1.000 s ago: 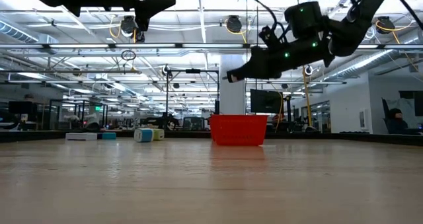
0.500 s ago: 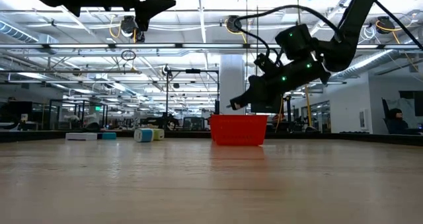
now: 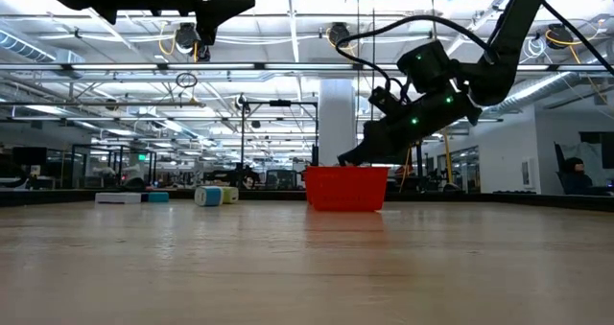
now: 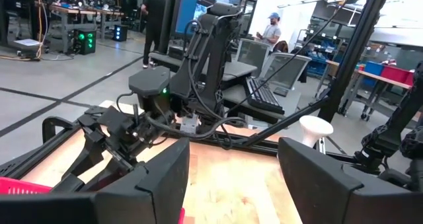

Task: Pick & Place Office items
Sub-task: Put the black charger adapter into the top red basket, then put the purple digital clock into the bottom red basket

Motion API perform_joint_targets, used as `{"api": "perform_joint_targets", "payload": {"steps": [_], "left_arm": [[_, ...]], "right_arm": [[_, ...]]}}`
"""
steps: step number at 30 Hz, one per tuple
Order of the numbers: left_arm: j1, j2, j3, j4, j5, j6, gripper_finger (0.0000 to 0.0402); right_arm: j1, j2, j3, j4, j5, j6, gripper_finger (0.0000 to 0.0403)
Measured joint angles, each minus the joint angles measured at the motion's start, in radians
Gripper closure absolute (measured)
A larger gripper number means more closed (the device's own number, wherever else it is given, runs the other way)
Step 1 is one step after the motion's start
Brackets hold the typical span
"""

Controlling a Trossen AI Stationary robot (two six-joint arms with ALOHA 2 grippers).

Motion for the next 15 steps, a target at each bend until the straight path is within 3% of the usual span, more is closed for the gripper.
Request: {"api": "perform_joint_targets", "payload": {"steps": [6,12,15], "left_arm": [[0.000,0.000,0.000,0.000,0.000,0.000,0.0179],[0.000,0.000,0.000,0.000,0.000,0.001,0.0170],[0.000,0.000,0.000,0.000,0.000,0.001,0.0163]], "right_arm": [[-0.008,0.000,0.000,-0.006,0.001,0.000,0.0259],[-0.008,0.000,0.000,-0.005,0.000,0.000,0.0154],[-0.008,0.000,0.000,-0.005,-0.001,0.000,0.0119]]}}
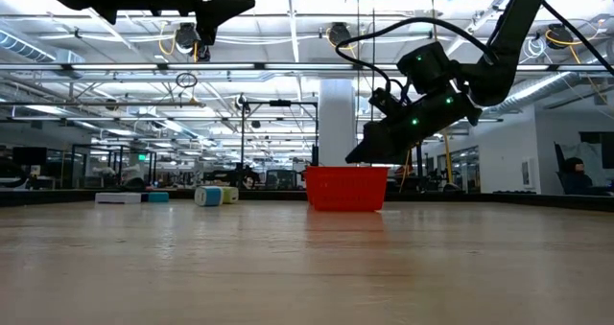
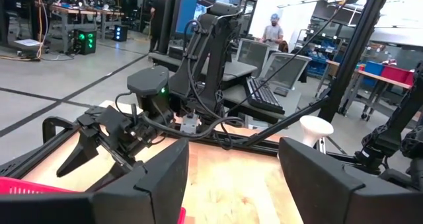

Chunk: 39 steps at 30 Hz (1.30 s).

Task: Pick & Place Office items
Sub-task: Put the purple digital clock into the bottom red basket

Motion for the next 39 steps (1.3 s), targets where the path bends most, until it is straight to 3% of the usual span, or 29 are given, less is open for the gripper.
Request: {"api": "perform_joint_targets", "payload": {"steps": [7,12,16,21,24,31,39], "left_arm": [[0.000,0.000,0.000,0.000,0.000,0.000,0.0150],[0.000,0.000,0.000,0.000,0.000,0.000,0.0142],[0.000,0.000,0.000,0.000,0.000,0.000,0.0137],[0.000,0.000,0.000,0.000,0.000,0.000,0.0143],[0.000,0.000,0.000,0.000,0.000,0.000,0.0149],[0.000,0.000,0.000,0.008,0.000,0.000,0.0158],[0.000,0.001,0.000,0.051,-0.037,-0.057,0.0140]], "right_arm": [[0.008,-0.017,0.000,0.050,-0.005,0.026,0.0102],[0.016,-0.105,0.000,0.055,-0.043,0.031,0.0109],[0.014,-0.215,0.000,-0.013,-0.217,0.094,0.0115],[-0.015,-0.345,0.000,-0.107,-0.540,0.140,0.0121],[-0.022,-0.407,0.000,-0.137,-0.653,0.163,0.0124],[-0.021,-0.469,0.000,-0.198,-0.684,0.159,0.0133],[-0.021,-0.468,0.000,-0.220,-0.684,0.153,0.0140]]}}
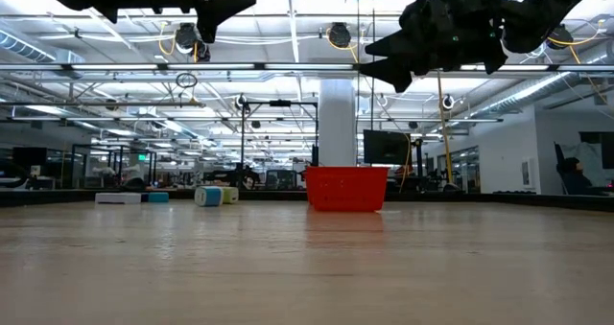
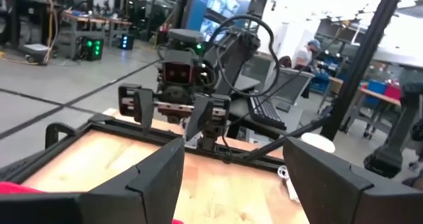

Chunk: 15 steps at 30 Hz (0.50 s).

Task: Pick & Place Office items
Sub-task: Put the purple digital clock into the bottom red basket

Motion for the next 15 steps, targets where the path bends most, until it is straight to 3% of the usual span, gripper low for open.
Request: {"api": "perform_joint_targets", "payload": {"steps": [6,9,12,15], "left_arm": [[-0.003,0.000,0.000,-0.008,0.020,-0.094,0.0134],[-0.005,0.007,0.000,-0.027,0.012,-0.066,0.0141],[-0.006,0.027,0.000,-0.123,-0.049,-0.052,0.0150],[-0.023,0.064,0.001,-0.232,-0.183,-0.085,0.0157]], "right_arm": [[0.000,0.000,0.000,-0.005,0.000,0.000,0.0140],[0.000,0.000,0.000,-0.003,0.000,0.000,0.0140],[0.000,0.000,0.000,-0.003,0.000,0.000,0.0140],[0.000,0.000,0.000,-0.009,0.000,-0.011,0.0140]]}}
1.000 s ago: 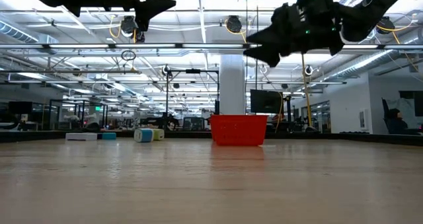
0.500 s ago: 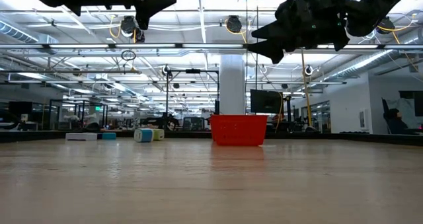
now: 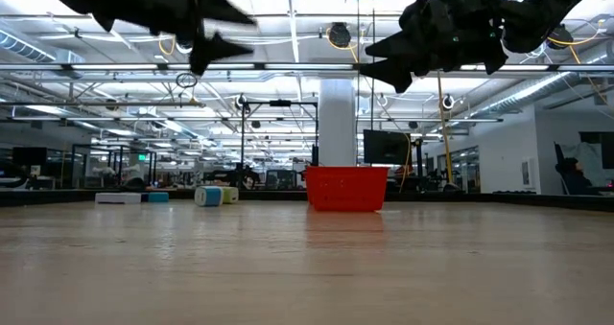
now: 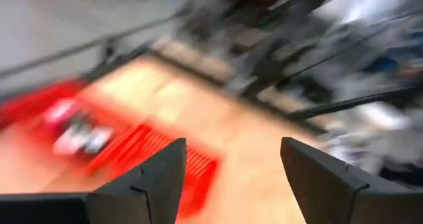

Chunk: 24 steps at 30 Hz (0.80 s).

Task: Pick & Place Office items
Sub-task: Put the purple digital clock into the bottom red basket

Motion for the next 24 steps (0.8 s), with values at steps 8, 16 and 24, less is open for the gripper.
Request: {"api": "perform_joint_targets", "payload": {"steps": [8,16,24], "left_arm": [[-0.020,0.098,-0.001,-0.181,-0.274,-0.038,0.0158],[-0.020,0.120,-0.001,-0.109,-0.343,0.024,0.0158],[-0.015,0.046,-0.001,-0.108,-0.313,0.165,0.0158]], "right_arm": [[0.000,0.000,0.000,-0.005,0.000,-0.008,0.0140],[0.000,0.000,0.000,-0.012,0.000,-0.008,0.0140],[0.000,0.000,0.000,-0.012,0.005,0.000,0.0140]]}}
